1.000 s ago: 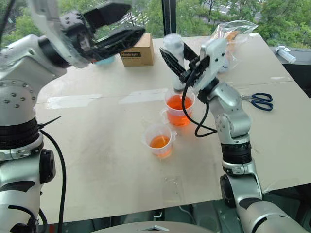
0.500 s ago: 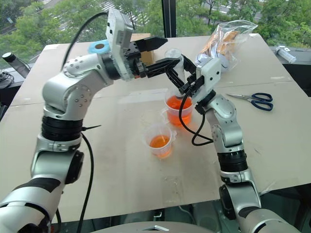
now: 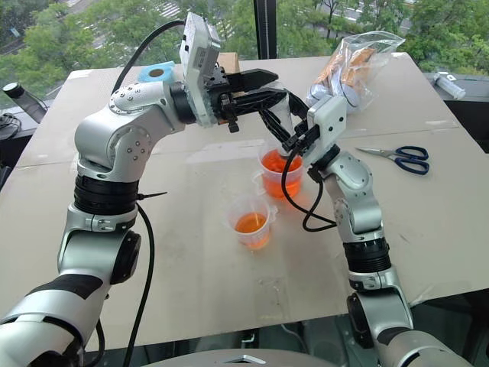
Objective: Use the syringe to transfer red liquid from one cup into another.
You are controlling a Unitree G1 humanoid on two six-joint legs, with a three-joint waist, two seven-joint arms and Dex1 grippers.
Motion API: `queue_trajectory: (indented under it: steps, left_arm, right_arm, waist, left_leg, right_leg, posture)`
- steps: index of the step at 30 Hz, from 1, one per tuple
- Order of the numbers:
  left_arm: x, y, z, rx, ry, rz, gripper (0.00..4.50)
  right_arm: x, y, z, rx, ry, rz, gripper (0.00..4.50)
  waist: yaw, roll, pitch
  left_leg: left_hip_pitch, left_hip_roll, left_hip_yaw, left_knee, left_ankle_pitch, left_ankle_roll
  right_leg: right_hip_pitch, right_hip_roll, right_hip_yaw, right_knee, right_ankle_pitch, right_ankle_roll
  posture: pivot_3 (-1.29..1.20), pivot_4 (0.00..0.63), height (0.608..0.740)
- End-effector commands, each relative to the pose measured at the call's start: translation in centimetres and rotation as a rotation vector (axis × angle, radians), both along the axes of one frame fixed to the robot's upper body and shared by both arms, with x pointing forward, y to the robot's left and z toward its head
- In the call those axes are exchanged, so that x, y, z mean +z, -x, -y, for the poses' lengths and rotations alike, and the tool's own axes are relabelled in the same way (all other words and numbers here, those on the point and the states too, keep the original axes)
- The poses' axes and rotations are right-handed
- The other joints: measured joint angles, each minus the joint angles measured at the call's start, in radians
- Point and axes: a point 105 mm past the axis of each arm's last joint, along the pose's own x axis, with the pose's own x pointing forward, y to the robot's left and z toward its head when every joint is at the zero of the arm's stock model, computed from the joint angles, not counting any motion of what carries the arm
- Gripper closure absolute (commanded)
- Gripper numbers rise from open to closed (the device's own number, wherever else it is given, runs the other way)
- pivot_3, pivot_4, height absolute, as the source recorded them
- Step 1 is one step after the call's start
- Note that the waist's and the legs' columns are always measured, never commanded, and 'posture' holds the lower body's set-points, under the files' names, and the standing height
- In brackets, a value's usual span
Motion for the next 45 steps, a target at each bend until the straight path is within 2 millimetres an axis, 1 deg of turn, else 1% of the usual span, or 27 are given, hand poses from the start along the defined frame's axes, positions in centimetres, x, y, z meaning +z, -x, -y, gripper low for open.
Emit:
queue_trajectory:
  steps: [1,7,11,13,17,21,28,35,42,44,45]
  left_arm:
    - [0.9,0.7,0.1,-0.040,-0.008,0.018,3.08]
    - [0.9,0.3,0.5,-0.027,-0.035,0.030,3.08]
    - [1.5,-0.1,0.4,-0.002,-0.028,0.058,3.08]
    - [2.2,-0.2,0.2,0.017,-0.015,0.079,3.08]
    - [3.8,0.1,-0.1,0.026,0.004,0.125,3.08]
    - [4.8,0.5,-0.3,0.039,0.007,0.162,3.08]
    - [6.5,0.9,-0.7,0.057,0.049,0.174,3.08]
    - [6.6,1.2,-0.9,0.062,0.048,0.187,3.08]
    - [6.3,1.3,-0.8,0.054,0.053,0.184,3.08]
    - [6.3,1.5,-0.7,0.044,0.052,0.195,2.08]
    - [6.4,1.5,-0.8,0.052,0.052,0.210,1.75]
  right_arm:
    - [0.6,0.8,-0.2,0.008,-0.005,0.051,2.91]
    - [0.3,0.7,-0.2,0.001,-0.036,0.025,2.91]
    - [-0.1,0.7,-0.4,0.004,-0.037,0.014,2.91]
    - [-0.5,0.6,-0.5,0.007,-0.035,0.002,2.91]
    - [-1.1,0.6,-0.9,0.023,-0.011,-0.019,2.91]
    - [-1.4,0.5,-1.3,0.032,-0.007,-0.045,2.91]
    - [-2.1,0.5,-1.9,0.049,0.008,-0.091,2.91]
    - [-1.9,0.4,-1.9,0.048,0.009,-0.079,2.91]
    - [-1.2,0.3,-1.8,0.042,-0.003,-0.058,2.91]
    - [-0.9,0.3,-1.7,0.039,-0.013,-0.050,2.91]
    - [-0.7,0.3,-1.7,0.038,-0.019,-0.046,2.91]
  waist:
    - [0.000,0.000,0.000]
    - [0.000,0.000,0.000]
    - [0.001,0.000,0.000]
    - [0.001,0.000,0.000]
    - [0.000,0.000,0.000]
    - [0.000,0.000,0.000]
    - [0.000,0.000,0.000]
    - [0.000,0.000,0.000]
    - [0.000,0.000,0.000]
    - [0.000,0.000,0.000]
    - [-0.001,0.000,0.000]
  left_leg:
    - [0.000,0.000,0.000,0.000,0.000,0.000]
    - [0.000,0.000,0.000,0.000,0.000,0.000]
    - [0.000,0.000,0.000,0.000,0.000,0.000]
    - [0.000,0.000,0.000,0.000,0.000,0.000]
    - [0.000,0.000,0.000,0.000,0.000,0.000]
    - [0.000,0.000,0.000,0.000,0.000,0.000]
    - [0.000,0.000,0.000,0.000,0.000,0.000]
    - [0.000,0.000,0.000,0.000,0.000,0.000]
    - [0.000,0.000,0.000,0.000,0.000,0.000]
    - [0.000,0.000,0.000,0.000,0.000,0.000]
    - [0.000,0.000,0.000,0.000,0.000,0.000]
  right_leg:
    - [0.000,0.000,0.000,0.000,0.000,0.000]
    - [0.000,0.000,0.000,0.000,0.000,0.000]
    - [0.000,0.000,0.000,0.000,0.000,0.000]
    - [0.000,0.000,0.000,0.000,0.000,0.000]
    - [0.000,0.000,0.000,0.000,0.000,0.000]
    - [0.000,0.000,0.000,0.000,0.000,0.000]
    - [0.000,0.000,0.000,0.000,0.000,0.000]
    - [0.000,0.000,0.000,0.000,0.000,0.000]
    - [0.000,0.000,0.000,0.001,0.000,0.000]
    - [0.000,0.000,0.000,0.000,0.000,0.000]
    - [0.000,0.000,0.000,0.001,0.000,0.000]
  posture:
    - [0.00,0.150,0.740]
    - [0.00,0.150,0.740]
    - [0.00,0.150,0.740]
    - [0.00,0.150,0.740]
    - [0.00,0.150,0.740]
    - [0.00,0.150,0.740]
    - [0.00,0.150,0.740]
    - [0.00,0.150,0.740]
    - [0.00,0.150,0.740]
    - [0.00,0.150,0.740]
    - [0.00,0.150,0.740]
